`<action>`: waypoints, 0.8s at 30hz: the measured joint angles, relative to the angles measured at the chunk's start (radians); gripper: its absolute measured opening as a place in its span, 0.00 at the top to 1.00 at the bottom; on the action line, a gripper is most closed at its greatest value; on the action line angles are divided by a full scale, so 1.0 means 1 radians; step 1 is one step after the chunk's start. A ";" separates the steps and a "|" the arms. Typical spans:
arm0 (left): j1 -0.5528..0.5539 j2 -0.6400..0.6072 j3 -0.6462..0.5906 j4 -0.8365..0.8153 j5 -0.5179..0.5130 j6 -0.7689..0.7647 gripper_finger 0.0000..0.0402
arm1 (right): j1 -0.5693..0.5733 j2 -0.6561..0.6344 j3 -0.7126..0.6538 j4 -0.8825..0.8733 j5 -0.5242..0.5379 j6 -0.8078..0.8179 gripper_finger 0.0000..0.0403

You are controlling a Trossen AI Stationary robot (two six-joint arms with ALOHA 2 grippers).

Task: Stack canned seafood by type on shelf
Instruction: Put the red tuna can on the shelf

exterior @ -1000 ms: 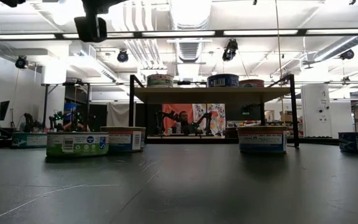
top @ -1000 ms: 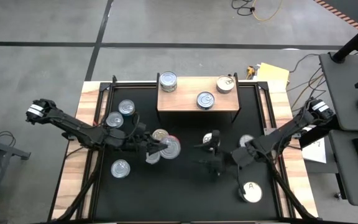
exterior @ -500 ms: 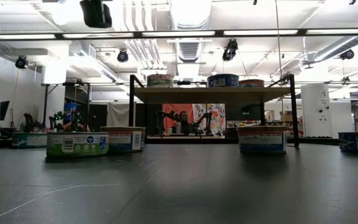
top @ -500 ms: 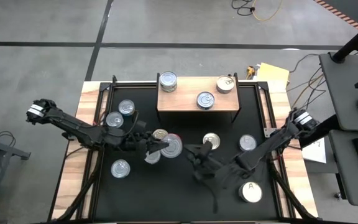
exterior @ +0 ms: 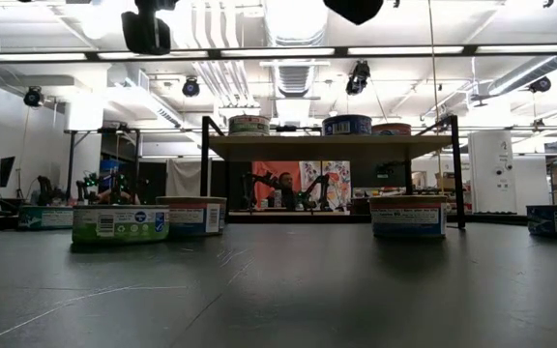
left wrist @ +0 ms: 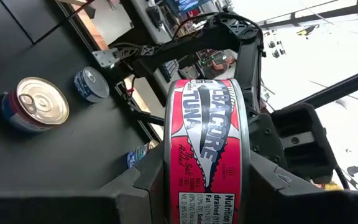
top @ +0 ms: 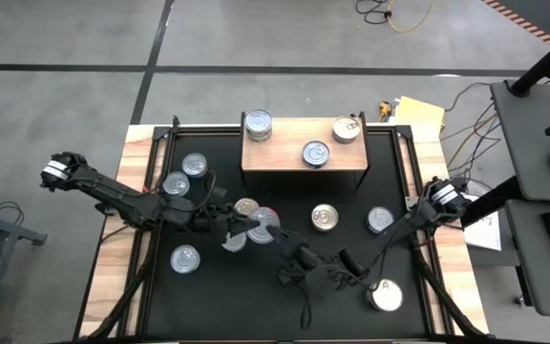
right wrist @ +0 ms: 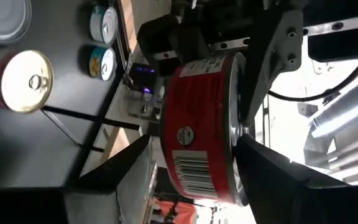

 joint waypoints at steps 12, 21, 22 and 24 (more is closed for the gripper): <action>0.000 0.018 -0.001 0.006 0.023 -0.003 0.58 | -0.036 0.000 -0.001 -0.002 0.008 -0.102 0.52; 0.000 0.026 0.000 0.005 0.016 0.038 0.53 | -0.038 0.000 -0.002 0.003 0.012 -0.095 0.55; 0.000 0.026 0.000 0.004 0.011 0.043 0.53 | -0.038 0.000 -0.002 0.005 0.013 -0.092 0.58; 0.000 0.026 0.000 -0.002 -0.005 0.051 0.53 | -0.038 0.000 -0.002 0.007 0.017 -0.091 0.66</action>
